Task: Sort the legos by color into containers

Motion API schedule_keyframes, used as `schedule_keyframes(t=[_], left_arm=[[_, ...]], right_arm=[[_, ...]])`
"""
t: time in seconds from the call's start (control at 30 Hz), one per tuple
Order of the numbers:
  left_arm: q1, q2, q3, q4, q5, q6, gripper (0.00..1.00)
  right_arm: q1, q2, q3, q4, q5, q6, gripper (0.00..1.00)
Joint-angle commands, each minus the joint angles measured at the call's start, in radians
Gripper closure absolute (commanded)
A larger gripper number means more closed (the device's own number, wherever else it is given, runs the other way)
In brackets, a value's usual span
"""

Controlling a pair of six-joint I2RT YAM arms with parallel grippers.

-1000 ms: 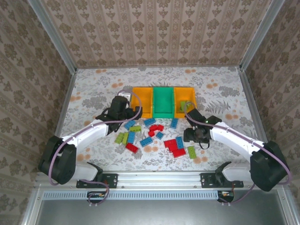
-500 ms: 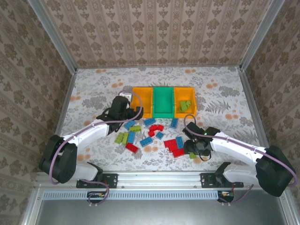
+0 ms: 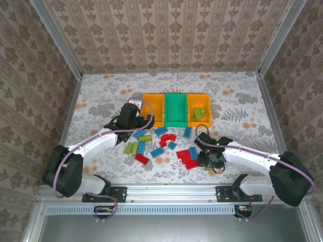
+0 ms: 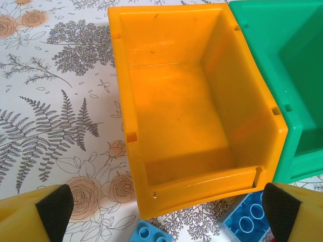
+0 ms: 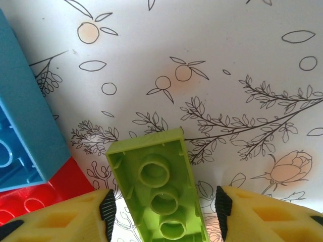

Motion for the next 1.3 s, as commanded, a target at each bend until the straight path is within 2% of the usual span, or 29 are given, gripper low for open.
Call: schedule_keyframes(t=[0.0, 0.17, 0.33, 0.47, 0.6, 0.73, 0.93, 1.13, 1.27], left_arm=[[-0.01, 0.01, -0.006, 0.015, 0.006, -0.014, 0.0], [-0.01, 0.008, -0.007, 0.015, 0.003, -0.016, 0.0], [-0.01, 0.01, -0.004, 0.016, 0.006, -0.013, 0.0], [-0.01, 0.01, -0.001, 0.017, 0.006, -0.011, 0.0], [-0.01, 0.007, -0.002, 0.015, 0.006, -0.011, 0.0], [-0.011, -0.002, -0.009, 0.014, 0.002, -0.01, 0.0], [-0.011, -0.017, -0.012, 0.0, 0.005, 0.0, 0.0], [-0.013, -0.031, -0.018, -0.031, 0.022, 0.004, 0.0], [-0.014, -0.047, -0.029, -0.068, 0.009, -0.011, 0.0]], right_arm=[[0.008, 0.043, -0.006, 0.007, 0.018, 0.01, 0.46], [0.006, 0.038, 0.027, -0.017, 0.045, 0.0, 0.6], [-0.014, 0.011, 0.107, -0.06, 0.083, -0.04, 0.64], [-0.082, -0.002, 0.193, -0.073, 0.113, -0.113, 0.64], [-0.189, 0.026, 0.29, -0.031, 0.09, -0.202, 0.65], [-0.27, 0.121, 0.414, 0.014, 0.072, -0.284, 0.65], [-0.343, 0.353, 0.638, 0.013, 0.098, -0.397, 0.65], [-0.406, 0.536, 0.811, 0.017, 0.101, -0.432, 0.64], [-0.42, 0.623, 0.88, 0.006, 0.114, -0.451, 0.6]])
